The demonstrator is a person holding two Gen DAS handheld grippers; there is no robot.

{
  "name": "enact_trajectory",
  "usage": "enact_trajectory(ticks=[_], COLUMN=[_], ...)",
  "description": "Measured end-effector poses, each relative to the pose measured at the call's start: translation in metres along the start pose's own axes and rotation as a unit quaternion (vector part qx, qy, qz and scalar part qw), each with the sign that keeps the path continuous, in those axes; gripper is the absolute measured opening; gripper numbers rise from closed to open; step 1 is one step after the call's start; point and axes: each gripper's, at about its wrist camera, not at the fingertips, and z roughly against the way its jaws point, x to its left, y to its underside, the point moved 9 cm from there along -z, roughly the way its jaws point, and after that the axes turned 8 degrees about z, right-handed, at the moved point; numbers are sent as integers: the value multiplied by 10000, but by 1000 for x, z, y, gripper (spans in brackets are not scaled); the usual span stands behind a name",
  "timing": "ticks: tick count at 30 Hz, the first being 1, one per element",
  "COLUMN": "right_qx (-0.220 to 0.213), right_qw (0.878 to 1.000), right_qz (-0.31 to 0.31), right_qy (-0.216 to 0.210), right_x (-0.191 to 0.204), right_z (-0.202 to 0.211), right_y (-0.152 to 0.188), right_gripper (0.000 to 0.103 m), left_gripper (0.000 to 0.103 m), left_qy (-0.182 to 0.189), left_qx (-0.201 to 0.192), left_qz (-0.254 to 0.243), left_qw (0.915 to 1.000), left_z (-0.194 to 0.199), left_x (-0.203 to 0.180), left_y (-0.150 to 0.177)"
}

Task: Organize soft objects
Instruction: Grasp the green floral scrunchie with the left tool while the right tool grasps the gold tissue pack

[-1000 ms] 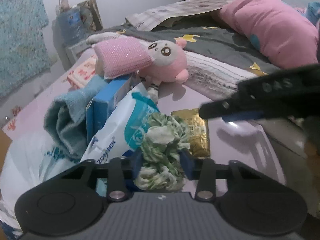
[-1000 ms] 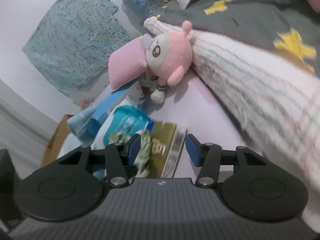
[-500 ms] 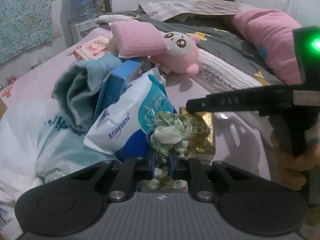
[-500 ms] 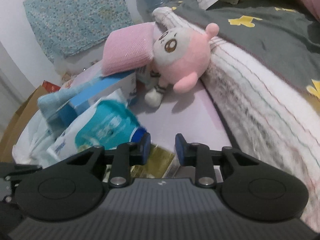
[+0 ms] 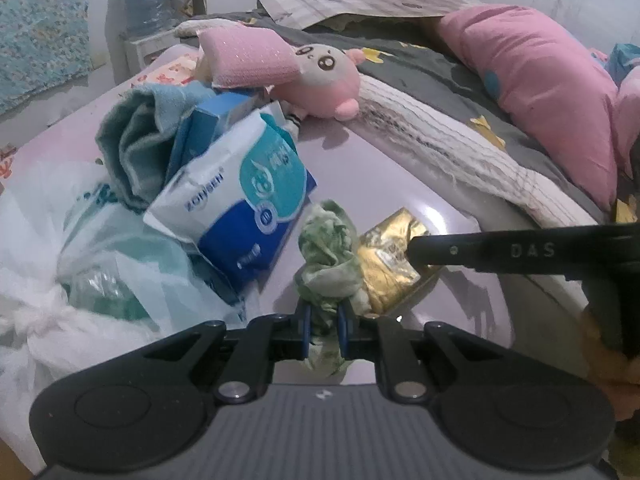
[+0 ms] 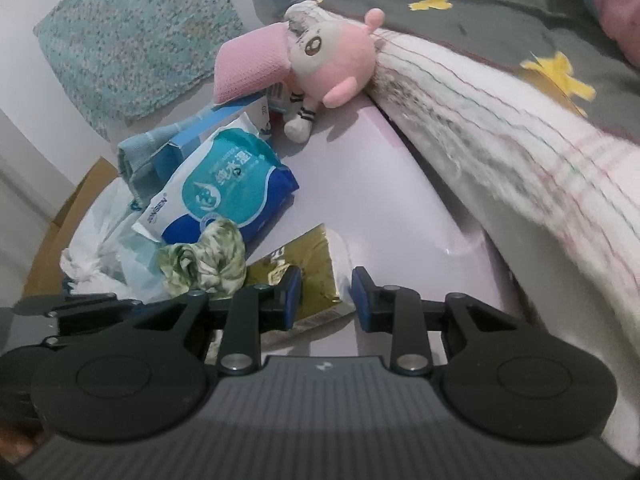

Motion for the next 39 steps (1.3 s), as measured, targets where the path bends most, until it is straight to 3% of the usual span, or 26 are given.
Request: enact_trajectory(ticks=[8, 13, 16, 19, 23, 27, 36, 39], right_qx=[-465, -356, -329, -357, -499, -358, 215, 230], right_qw=[9929, 9886, 9911, 9942, 9966, 9969, 9906, 9928], right_qz=[-1043, -1329, -1185, -932, -631, -694, -908, -715], right_qy=[-334, -616, -514, -392, -159, -122, -1001, -931], right_x=[-22, -16, -10, -6, -5, -11, 16, 19], right_z=[41, 49, 46, 43, 36, 16, 29, 38], right_y=[9, 24, 24, 13, -8, -13, 40, 46], right_gripper=[29, 31, 34, 46, 46, 46, 46, 46], left_gripper=[14, 14, 14, 14, 14, 14, 15, 15], left_qy=[191, 333, 347, 317, 266, 256, 230, 213], left_qx=[154, 215, 217, 219, 226, 234, 208, 204], left_qz=[-54, -120, -133, -72, 64, 126, 242, 243], left_qw=[9997, 9991, 9991, 9992, 9994, 9993, 9992, 9993], left_z=[5, 6, 7, 8, 6, 3, -2, -2], left_x=[-13, -23, -24, -20, -13, -11, -6, -5], left_y=[20, 29, 32, 33, 33, 34, 30, 29])
